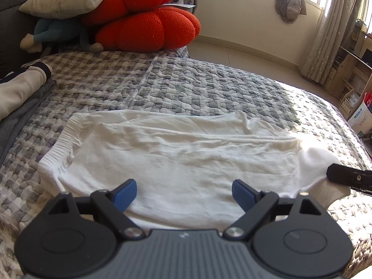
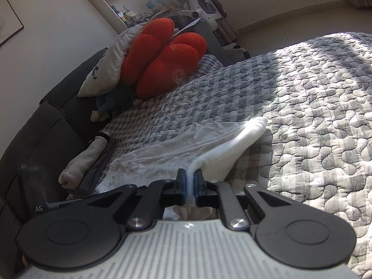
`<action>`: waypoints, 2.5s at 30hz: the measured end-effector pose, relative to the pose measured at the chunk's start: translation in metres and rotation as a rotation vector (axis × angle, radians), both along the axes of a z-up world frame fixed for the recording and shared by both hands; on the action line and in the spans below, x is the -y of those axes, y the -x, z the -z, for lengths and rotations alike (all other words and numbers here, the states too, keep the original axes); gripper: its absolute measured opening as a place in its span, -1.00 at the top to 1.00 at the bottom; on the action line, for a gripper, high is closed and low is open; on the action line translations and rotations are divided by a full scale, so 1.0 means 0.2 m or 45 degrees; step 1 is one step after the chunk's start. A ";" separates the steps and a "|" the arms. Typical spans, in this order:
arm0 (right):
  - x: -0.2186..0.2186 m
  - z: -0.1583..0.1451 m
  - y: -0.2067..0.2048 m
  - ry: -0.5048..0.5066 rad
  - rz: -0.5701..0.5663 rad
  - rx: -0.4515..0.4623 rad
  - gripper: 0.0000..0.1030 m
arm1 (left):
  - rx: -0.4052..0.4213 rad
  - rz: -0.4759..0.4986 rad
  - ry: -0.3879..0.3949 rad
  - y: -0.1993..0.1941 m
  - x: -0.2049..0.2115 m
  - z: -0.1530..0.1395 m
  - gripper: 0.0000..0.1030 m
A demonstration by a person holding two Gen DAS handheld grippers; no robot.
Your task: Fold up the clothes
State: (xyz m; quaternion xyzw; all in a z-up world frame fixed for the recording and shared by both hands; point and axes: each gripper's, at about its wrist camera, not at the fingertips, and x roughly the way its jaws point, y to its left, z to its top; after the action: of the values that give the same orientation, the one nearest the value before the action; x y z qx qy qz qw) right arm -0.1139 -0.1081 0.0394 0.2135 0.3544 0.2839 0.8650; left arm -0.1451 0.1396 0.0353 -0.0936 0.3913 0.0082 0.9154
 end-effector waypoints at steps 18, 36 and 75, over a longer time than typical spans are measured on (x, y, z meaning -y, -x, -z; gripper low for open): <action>-0.88 -0.05 0.02 0.251 -0.407 0.372 0.81 | 0.090 -0.463 0.597 0.05 -0.74 -0.07 -0.74; -1.16 0.18 0.13 0.369 -0.569 0.481 0.80 | 0.180 0.012 0.166 -0.04 -0.50 -0.17 -0.74; -1.28 0.15 -0.02 0.124 -0.471 0.260 0.65 | 0.060 -0.244 0.179 -0.22 -0.83 -0.02 0.75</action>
State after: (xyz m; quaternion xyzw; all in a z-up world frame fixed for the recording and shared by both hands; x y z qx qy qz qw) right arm -0.1096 0.1484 0.0091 0.0729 0.3114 0.4405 0.8389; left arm -0.1016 0.3051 0.0393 -0.1949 0.3585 0.0661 0.9106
